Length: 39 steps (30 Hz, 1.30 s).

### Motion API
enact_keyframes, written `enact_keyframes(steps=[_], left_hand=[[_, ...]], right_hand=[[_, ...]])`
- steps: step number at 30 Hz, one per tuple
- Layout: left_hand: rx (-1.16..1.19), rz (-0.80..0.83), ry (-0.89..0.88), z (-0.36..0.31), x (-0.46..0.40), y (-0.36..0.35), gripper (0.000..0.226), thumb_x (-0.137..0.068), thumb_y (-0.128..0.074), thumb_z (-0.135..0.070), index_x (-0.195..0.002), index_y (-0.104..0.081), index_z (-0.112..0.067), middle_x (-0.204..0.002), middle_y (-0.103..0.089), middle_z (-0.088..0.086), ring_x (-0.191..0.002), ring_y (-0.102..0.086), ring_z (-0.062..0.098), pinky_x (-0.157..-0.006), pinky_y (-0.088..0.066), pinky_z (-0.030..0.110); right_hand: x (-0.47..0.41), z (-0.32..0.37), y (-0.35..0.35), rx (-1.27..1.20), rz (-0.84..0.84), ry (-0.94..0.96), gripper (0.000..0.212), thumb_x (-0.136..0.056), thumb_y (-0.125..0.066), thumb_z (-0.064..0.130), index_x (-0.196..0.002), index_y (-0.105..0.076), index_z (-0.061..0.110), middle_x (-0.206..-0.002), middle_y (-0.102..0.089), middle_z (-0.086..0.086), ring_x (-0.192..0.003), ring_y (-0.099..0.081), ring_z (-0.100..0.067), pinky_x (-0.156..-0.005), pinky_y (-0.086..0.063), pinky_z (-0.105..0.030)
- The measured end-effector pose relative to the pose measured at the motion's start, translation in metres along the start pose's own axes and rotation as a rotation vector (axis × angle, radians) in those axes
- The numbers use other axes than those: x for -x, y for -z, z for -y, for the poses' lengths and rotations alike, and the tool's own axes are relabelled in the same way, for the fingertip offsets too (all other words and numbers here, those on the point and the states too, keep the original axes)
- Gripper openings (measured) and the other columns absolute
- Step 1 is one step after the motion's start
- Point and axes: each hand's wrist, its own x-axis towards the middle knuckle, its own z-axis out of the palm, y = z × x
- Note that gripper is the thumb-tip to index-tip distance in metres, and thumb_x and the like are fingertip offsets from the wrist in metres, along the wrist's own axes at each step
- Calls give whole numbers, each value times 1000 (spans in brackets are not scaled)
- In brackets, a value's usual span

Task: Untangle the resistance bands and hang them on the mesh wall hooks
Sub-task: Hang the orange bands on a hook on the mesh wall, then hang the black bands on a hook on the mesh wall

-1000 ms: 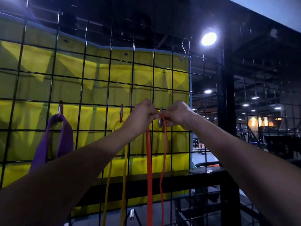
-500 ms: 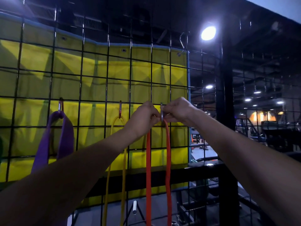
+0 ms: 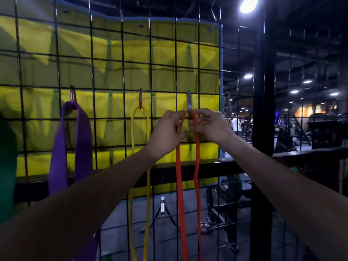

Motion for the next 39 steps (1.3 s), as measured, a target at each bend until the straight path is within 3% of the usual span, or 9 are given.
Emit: enact_keyframes(steps=[5,8,11,15,19,22,27,32,39], left_hand=[[0,30,69,-3,10,-1,65,-79,-65,3,-138,-45,-17,-106,-45,0,-91,-53,10,-87,-50,28],[4,39,113,-6,13,-2,68,-79,-66,2,-140,-42,-17,-109,-47,3,-96,-55,16,-88,-50,30],[-15,48,128,-7,15,-4,69,-80,-66,-1,-141,-40,-18,-117,-49,7,-101,-57,18,-89,-51,33],[-108,-37,132,-11,27,-10,63,-81,-66,-8,-139,-42,-19,-129,-42,6,-116,-51,20,-98,-43,26],[-197,-71,32,-28,48,-25,52,-79,-64,-8,-130,-50,-14,-132,-40,8,-122,-45,27,-100,-42,37],[-183,14,40,-46,71,-53,46,-83,-62,-11,-128,-51,-15,-133,-40,5,-122,-43,23,-98,-38,29],[-83,303,69,-58,138,-125,42,-88,-59,-13,-129,-47,-15,-133,-36,4,-112,-47,23,-92,-37,28],[100,569,228,-64,225,-208,44,-83,-60,-5,-126,-51,-9,-130,-40,8,-115,-48,24,-92,-33,19],[175,935,246,-63,339,-310,46,-86,-59,-9,-131,-46,-12,-131,-38,7,-110,-51,25,-88,-43,30]], right_hand=[[11,-6,0,268,-104,162,51,-83,-52,-8,-128,-56,17,-82,-56,2,-74,-52,-12,-59,-40,-18],[12,-6,1,339,-57,172,59,-84,-46,-10,-135,-49,19,-95,-52,-3,-86,-48,-15,-59,-36,-11],[13,-7,1,316,30,127,70,-81,-48,-14,-141,-40,20,-89,-54,-3,-75,-50,-16,-45,-34,-3],[24,-13,10,274,39,85,70,-82,-53,-12,-142,-37,18,-79,-48,11,-68,-47,-7,-54,-37,-7],[54,-34,22,311,20,-12,61,-83,-62,-1,-139,-42,12,-110,-52,-4,-90,-48,-11,-60,-39,-7],[89,-61,32,361,-30,-83,51,-80,-61,-3,-129,-52,5,-119,-57,-17,-91,-55,-19,-76,-41,-19],[174,-106,52,418,8,-263,34,-82,-59,0,-114,-61,9,-100,-58,-3,-90,-53,-17,-81,-43,-28],[275,-163,70,536,25,-564,44,-82,-59,3,-126,-56,6,-122,-58,-14,-113,-55,-29,-95,-41,-31],[397,-253,90,534,-62,-901,24,-78,-57,-4,-101,-63,-5,-105,-63,-23,-100,-59,-37,-81,-42,-32]])
